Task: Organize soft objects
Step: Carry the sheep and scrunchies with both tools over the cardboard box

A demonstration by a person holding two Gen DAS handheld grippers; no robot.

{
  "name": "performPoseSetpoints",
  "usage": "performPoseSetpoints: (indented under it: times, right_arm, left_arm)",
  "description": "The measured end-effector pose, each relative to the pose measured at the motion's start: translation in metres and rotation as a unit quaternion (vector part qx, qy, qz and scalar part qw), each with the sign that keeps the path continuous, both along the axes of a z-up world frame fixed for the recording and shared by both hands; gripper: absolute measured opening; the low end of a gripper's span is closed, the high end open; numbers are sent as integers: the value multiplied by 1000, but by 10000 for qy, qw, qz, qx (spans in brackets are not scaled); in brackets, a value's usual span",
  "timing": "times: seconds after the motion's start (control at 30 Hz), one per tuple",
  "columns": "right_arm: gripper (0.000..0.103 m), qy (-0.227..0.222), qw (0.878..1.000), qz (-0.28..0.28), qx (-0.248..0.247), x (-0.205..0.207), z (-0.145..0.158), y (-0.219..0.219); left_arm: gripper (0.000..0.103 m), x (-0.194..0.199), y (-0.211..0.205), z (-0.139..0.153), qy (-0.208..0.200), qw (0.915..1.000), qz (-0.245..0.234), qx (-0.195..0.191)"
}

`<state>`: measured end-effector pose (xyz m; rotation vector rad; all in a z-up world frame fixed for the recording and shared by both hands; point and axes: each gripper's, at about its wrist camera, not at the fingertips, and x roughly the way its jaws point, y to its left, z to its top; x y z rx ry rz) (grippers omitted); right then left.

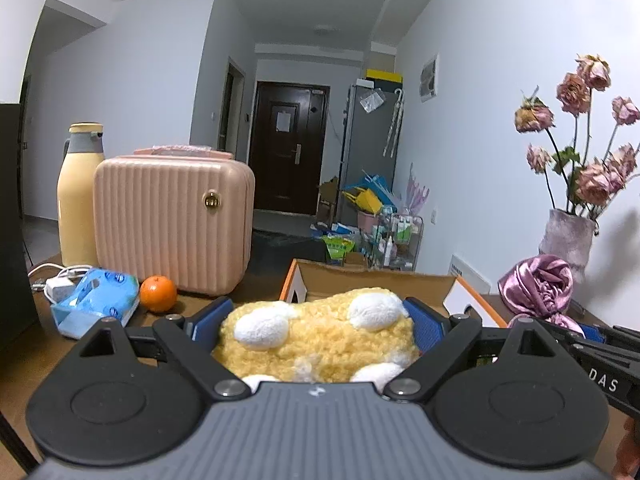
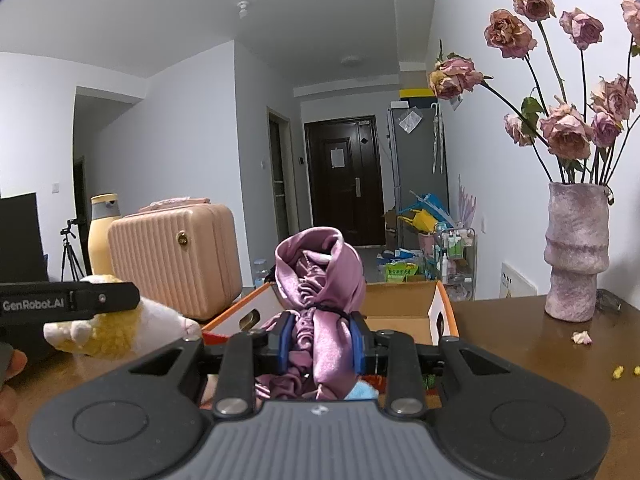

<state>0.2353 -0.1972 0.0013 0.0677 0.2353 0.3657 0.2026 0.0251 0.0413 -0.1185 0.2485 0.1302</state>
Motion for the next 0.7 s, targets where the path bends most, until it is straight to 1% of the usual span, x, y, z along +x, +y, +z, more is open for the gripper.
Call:
performPoseSetpoints:
  times: [0.27,0.7]
  right_arm:
    - [28,-12,9998,-165,-79,34,5,-1]
    - [28,97,9994,-252,-216,83,3,6]
  left_arm:
    - [92,35,5,7,-156,9998,58,-80]
    - [92,82,-2,1,-95,10000,-6,-11]
